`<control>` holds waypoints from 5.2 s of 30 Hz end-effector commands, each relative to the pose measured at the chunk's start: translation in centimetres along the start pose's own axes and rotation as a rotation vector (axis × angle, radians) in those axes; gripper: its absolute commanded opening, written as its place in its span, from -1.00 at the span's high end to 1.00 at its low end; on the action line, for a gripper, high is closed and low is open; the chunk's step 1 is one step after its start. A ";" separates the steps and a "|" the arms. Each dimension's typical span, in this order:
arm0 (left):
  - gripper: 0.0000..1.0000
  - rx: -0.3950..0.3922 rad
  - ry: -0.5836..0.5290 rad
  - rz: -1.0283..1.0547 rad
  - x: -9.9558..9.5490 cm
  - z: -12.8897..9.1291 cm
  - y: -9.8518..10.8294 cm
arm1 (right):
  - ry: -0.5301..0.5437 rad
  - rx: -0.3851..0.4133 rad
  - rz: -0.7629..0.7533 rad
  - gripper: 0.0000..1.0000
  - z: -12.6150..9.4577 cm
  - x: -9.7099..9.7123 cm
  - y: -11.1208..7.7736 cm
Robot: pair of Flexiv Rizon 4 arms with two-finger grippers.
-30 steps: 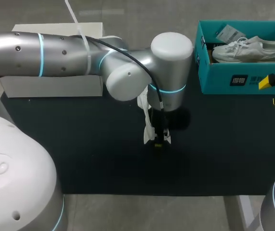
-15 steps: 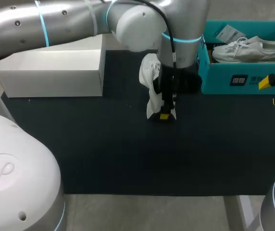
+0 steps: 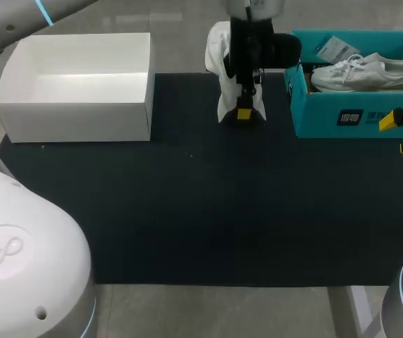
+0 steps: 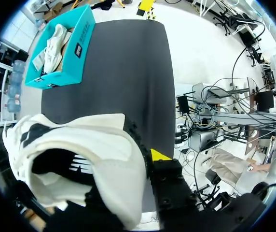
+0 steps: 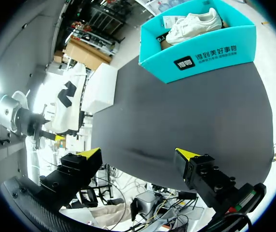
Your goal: Take the shoe out of the shoebox, open the shoe tongue, remove and reinsert the insole, then place the shoe into the shoebox
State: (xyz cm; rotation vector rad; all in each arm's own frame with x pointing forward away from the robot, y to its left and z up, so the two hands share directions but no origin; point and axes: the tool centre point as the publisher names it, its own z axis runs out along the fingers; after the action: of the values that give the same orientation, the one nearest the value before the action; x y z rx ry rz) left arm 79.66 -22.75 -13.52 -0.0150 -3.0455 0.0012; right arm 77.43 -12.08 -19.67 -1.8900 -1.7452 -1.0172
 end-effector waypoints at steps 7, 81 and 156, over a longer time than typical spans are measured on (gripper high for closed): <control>1.00 0.000 -0.007 0.001 0.3 -1.5 0.3 | -0.002 0.000 0.001 -1.00 0.0 0.0 -0.1; 1.00 -0.022 0.001 0.098 -17.2 -5.0 27.7 | -0.002 0.000 0.001 -1.00 0.0 0.0 -0.1; 1.00 -0.122 0.051 0.533 -24.5 -1.0 53.6 | -0.002 0.000 0.001 -1.00 0.0 0.0 -0.1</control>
State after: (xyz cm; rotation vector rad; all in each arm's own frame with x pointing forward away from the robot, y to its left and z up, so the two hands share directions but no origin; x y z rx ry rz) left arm 103.26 30.33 -14.71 -0.8124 -2.9108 -0.1656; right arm 77.43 -12.08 -19.67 -1.8901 -1.7451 -1.0171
